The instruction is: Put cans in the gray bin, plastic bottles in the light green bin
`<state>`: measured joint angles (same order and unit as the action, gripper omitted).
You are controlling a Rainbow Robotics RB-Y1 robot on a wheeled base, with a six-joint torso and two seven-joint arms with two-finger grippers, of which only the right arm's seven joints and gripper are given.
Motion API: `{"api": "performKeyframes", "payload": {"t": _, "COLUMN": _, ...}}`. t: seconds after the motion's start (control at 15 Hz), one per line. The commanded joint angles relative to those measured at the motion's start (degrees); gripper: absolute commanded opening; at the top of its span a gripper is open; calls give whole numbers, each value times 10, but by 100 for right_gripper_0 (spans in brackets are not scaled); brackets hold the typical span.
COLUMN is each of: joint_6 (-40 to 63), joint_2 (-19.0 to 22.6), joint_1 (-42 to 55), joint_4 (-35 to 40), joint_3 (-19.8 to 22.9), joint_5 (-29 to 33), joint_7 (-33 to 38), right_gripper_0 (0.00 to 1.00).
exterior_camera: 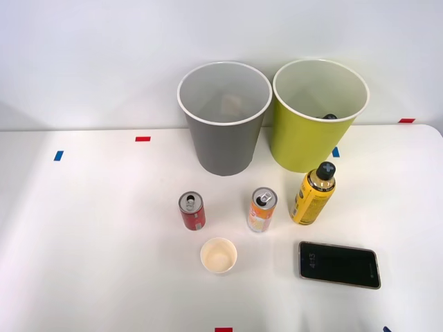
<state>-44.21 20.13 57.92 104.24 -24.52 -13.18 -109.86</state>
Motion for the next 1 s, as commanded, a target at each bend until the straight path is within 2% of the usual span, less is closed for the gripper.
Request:
{"api": "performKeyframes", "payload": {"t": 0.07, "joint_6": 0, "joint_2": 0, "joint_1": 0, "joint_4": 0, "joint_3": 0, "joint_5": 0, "joint_7": 0, "right_gripper_0": 100}}
{"api": "performKeyframes", "payload": {"t": 1.0, "joint_6": 0, "joint_2": 0, "joint_1": 0, "joint_4": 0, "joint_3": 0, "joint_5": 0, "joint_7": 0, "right_gripper_0": 100}}
